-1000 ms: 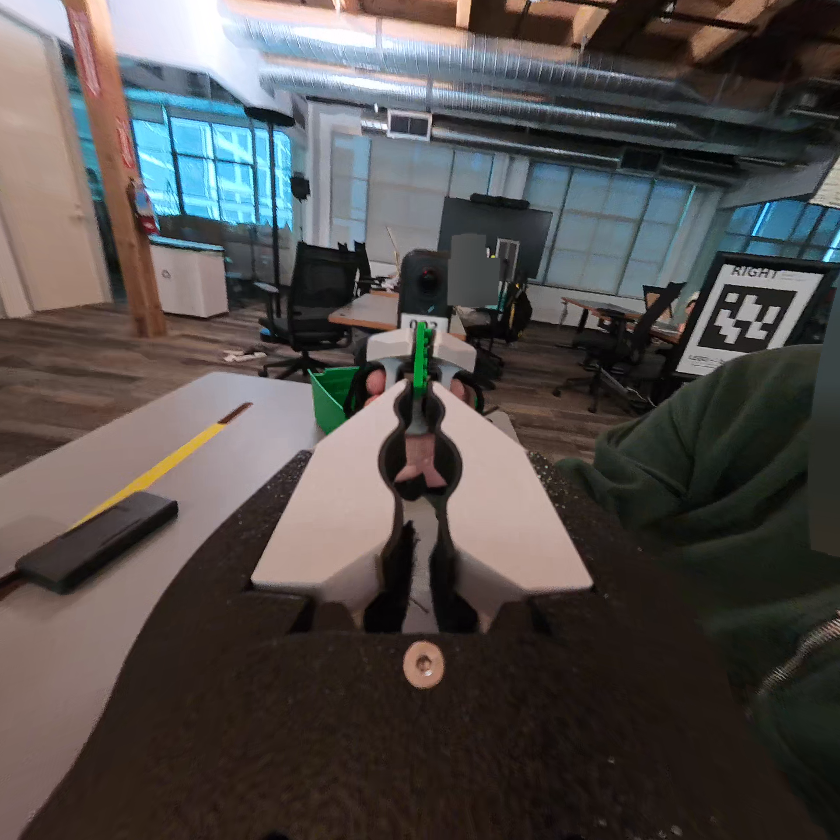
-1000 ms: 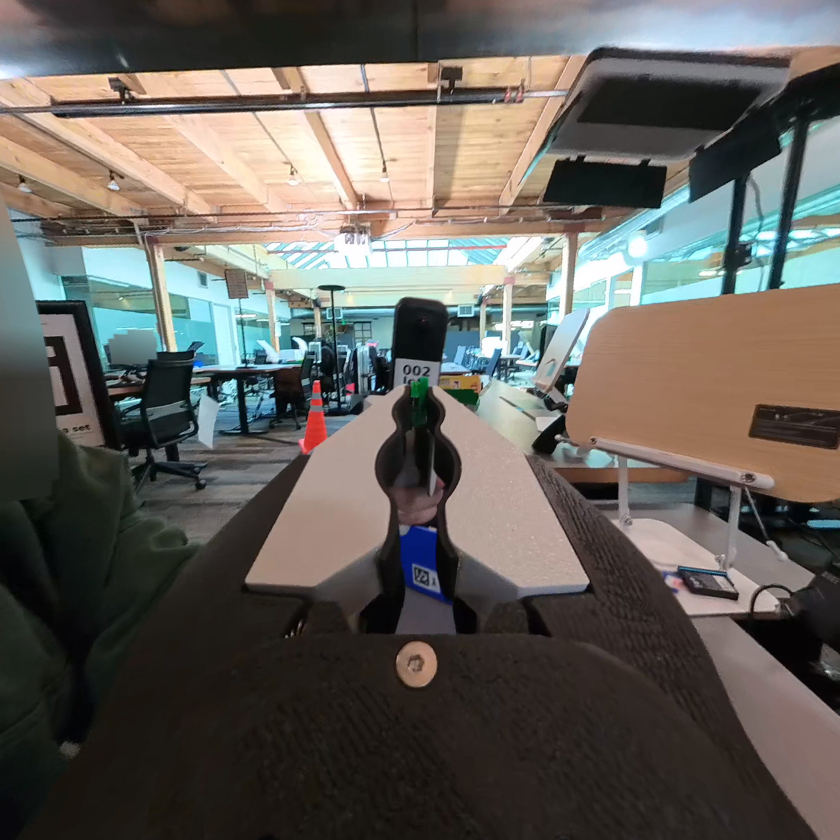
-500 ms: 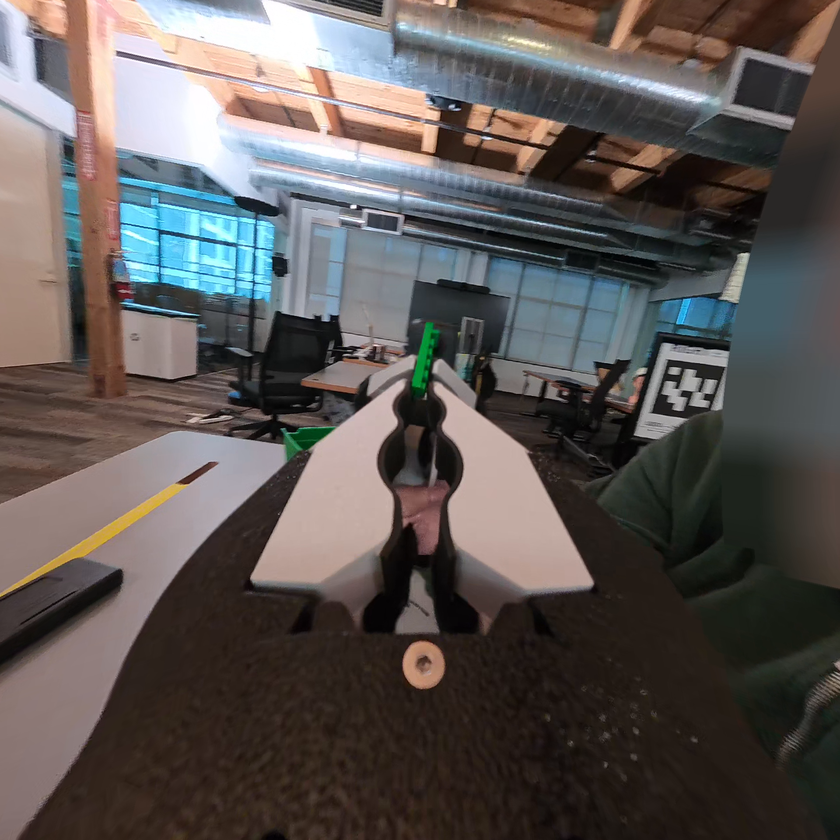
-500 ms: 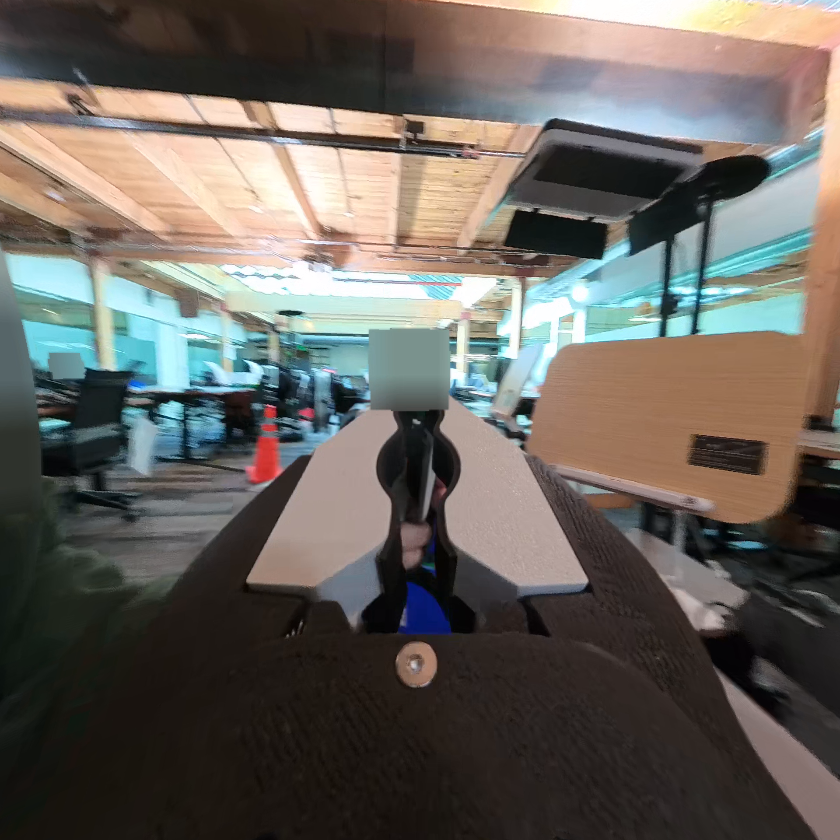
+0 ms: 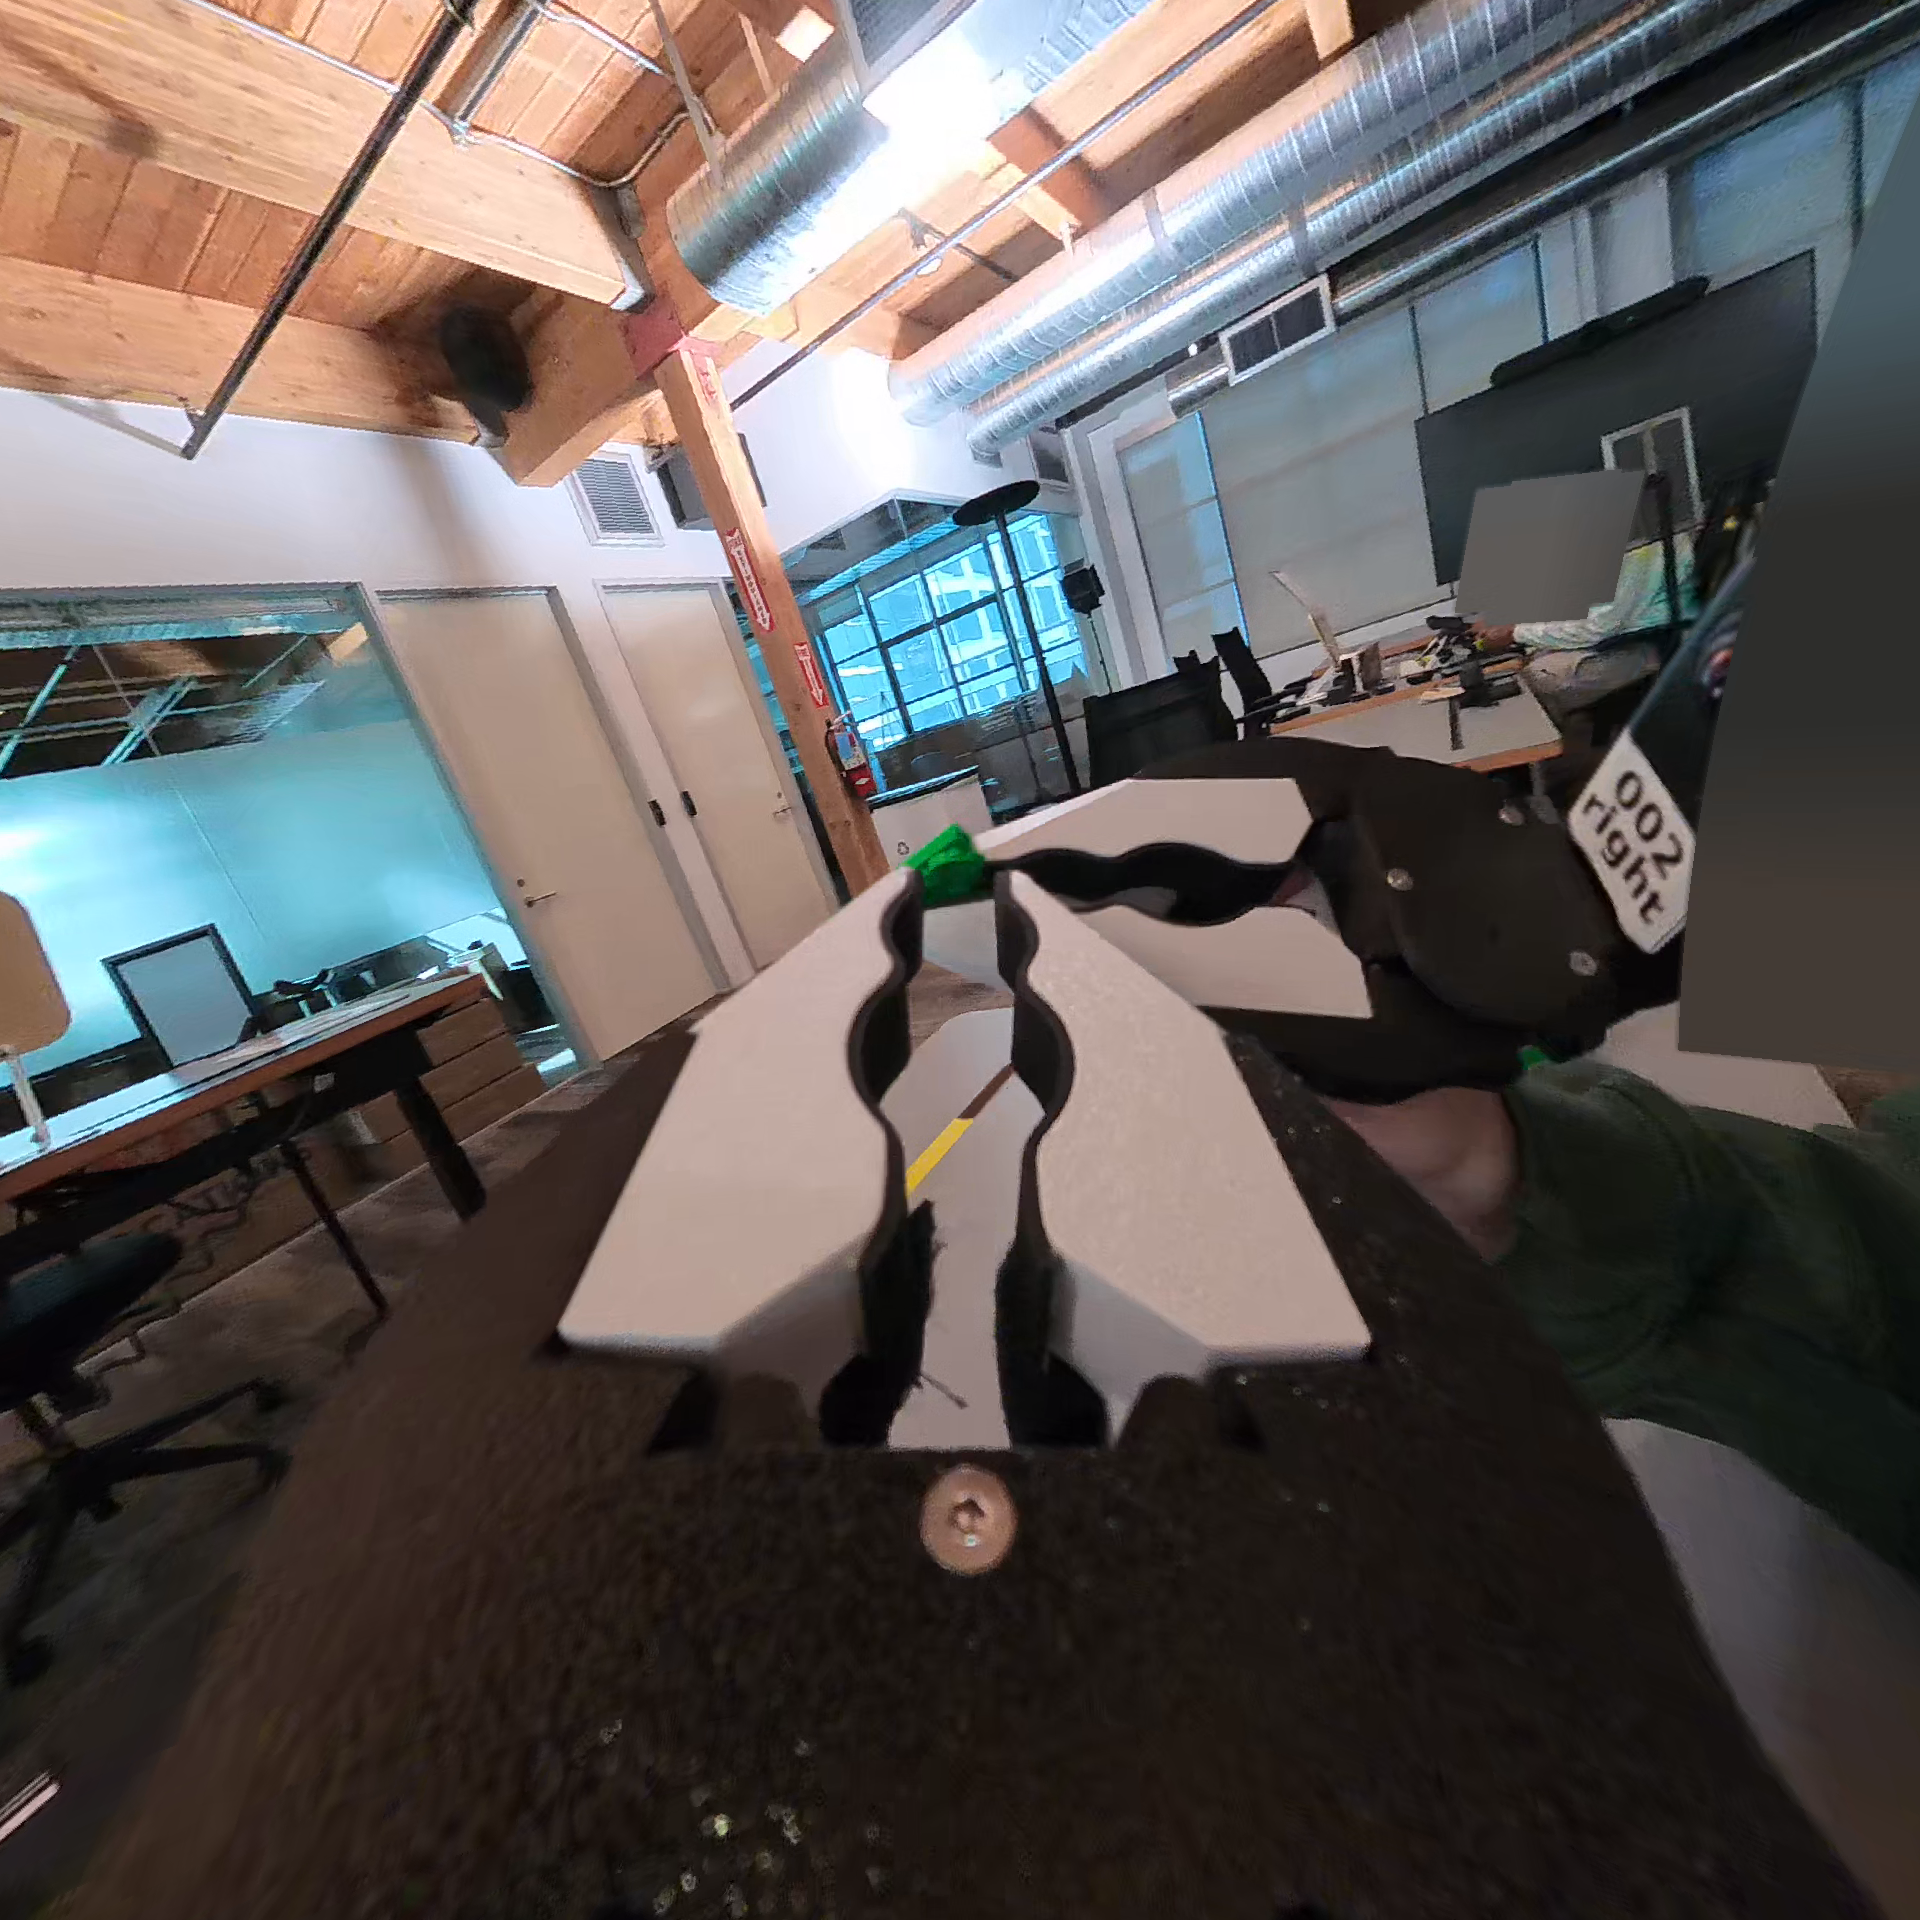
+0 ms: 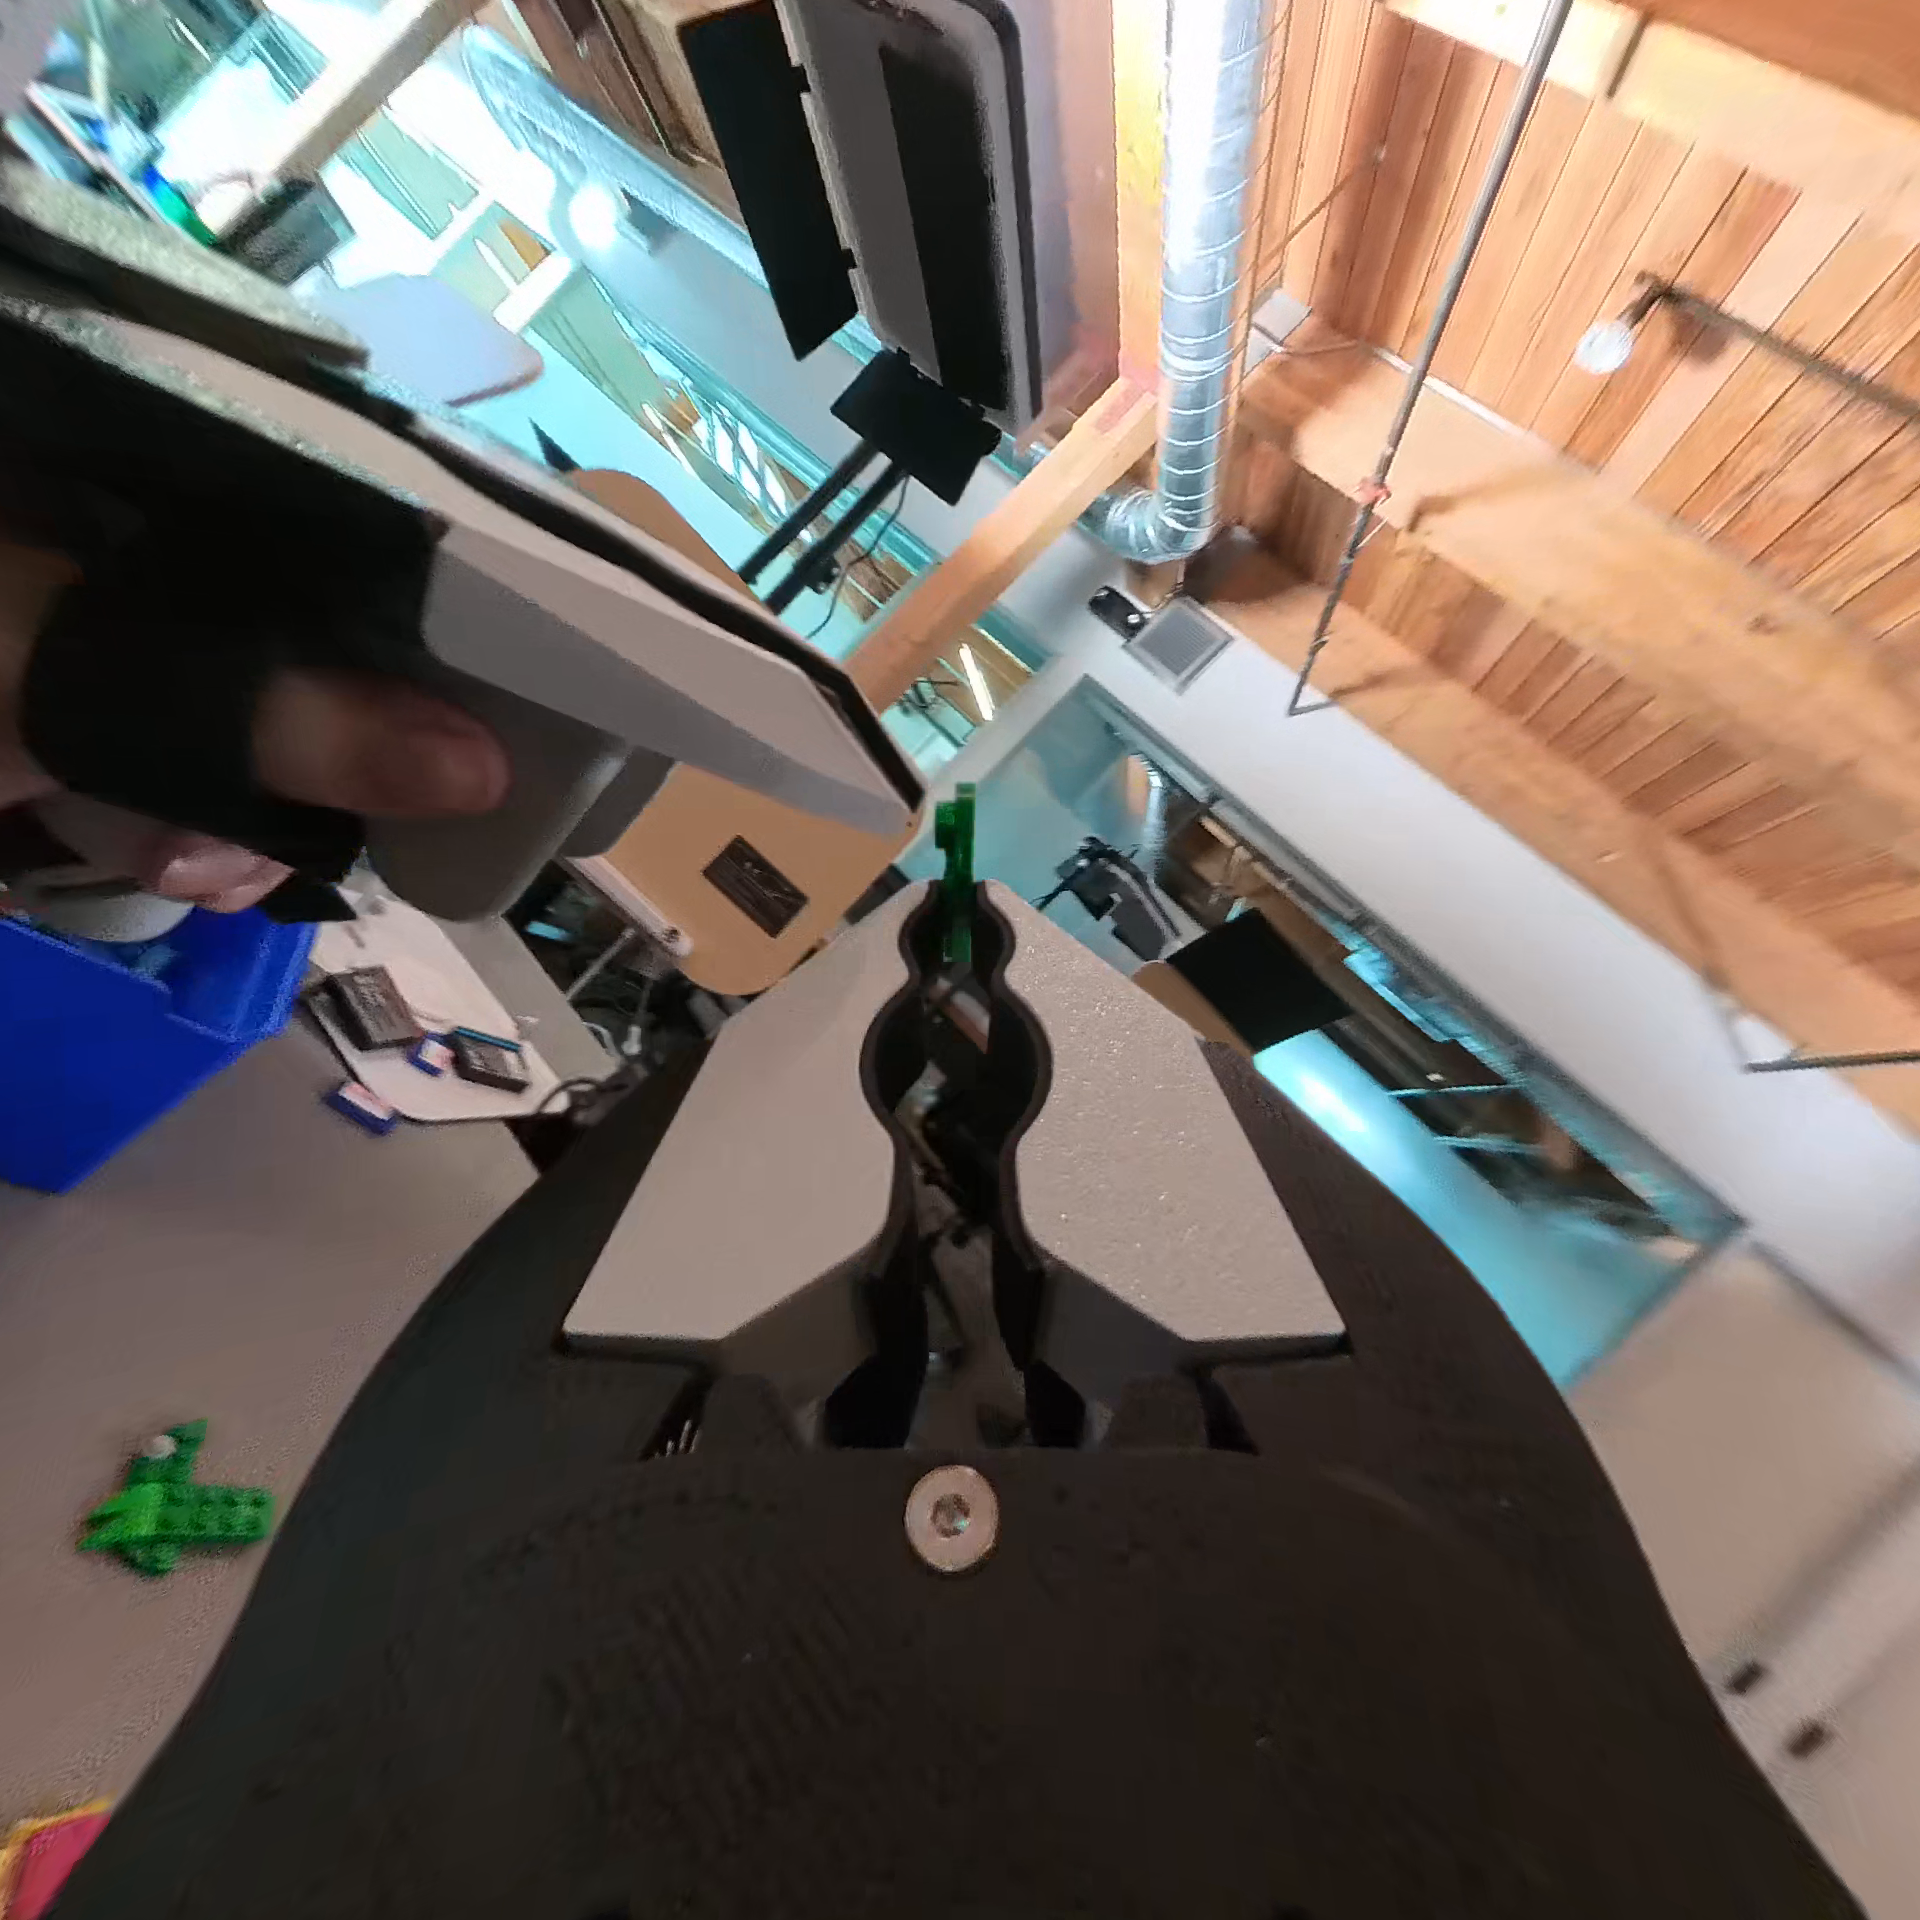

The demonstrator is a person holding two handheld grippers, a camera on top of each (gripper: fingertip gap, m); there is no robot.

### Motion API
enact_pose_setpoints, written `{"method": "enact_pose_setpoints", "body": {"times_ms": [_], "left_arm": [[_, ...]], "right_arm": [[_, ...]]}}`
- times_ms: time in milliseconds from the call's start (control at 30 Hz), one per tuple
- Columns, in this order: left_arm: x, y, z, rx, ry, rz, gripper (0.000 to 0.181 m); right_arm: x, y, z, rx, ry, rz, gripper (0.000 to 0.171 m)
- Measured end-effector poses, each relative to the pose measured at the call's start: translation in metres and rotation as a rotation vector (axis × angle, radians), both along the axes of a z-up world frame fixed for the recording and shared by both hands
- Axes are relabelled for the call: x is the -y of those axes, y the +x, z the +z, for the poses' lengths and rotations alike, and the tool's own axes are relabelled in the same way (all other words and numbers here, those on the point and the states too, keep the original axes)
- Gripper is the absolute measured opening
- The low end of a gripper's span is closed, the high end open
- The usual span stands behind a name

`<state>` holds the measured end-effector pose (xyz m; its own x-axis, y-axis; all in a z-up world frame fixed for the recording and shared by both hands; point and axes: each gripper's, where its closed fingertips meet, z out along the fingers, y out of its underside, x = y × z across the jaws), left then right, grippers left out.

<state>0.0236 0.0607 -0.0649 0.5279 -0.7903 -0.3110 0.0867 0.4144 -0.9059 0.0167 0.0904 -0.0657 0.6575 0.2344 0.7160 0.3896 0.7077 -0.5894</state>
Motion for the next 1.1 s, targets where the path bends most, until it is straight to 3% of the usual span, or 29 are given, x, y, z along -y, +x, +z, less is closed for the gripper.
{"method": "enact_pose_setpoints", "body": {"times_ms": [467,700,833,933,1033,1100], "left_arm": [[-0.007,0.003,0.001,0.029,-0.045,0.032,0.009],[-0.008,-0.001,-0.004,0.015,-0.106,-0.041,0.006],[-0.020,-0.009,-0.006,0.020,-0.144,-0.037,0.007],[-0.063,-0.073,-0.028,-0.047,-0.288,0.313,0.007],[-0.107,-0.188,-0.084,-0.101,-0.542,0.802,0.008],[-0.115,-0.244,-0.132,-0.116,-0.770,0.968,0.013]], "right_arm": [[-0.001,0.002,0.001,0.106,0.191,-0.240,0.002],[0.008,-0.007,-0.005,0.038,-0.045,0.102,0.001],[0.004,-0.007,-0.008,0.016,-0.124,0.163,0.002],[-0.006,-0.007,-0.017,0.006,-0.229,0.220,0.003],[-0.013,-0.010,-0.026,-0.033,-0.348,0.306,0.003],[-0.015,-0.012,-0.030,-0.062,-0.430,0.374,0.003]]}}
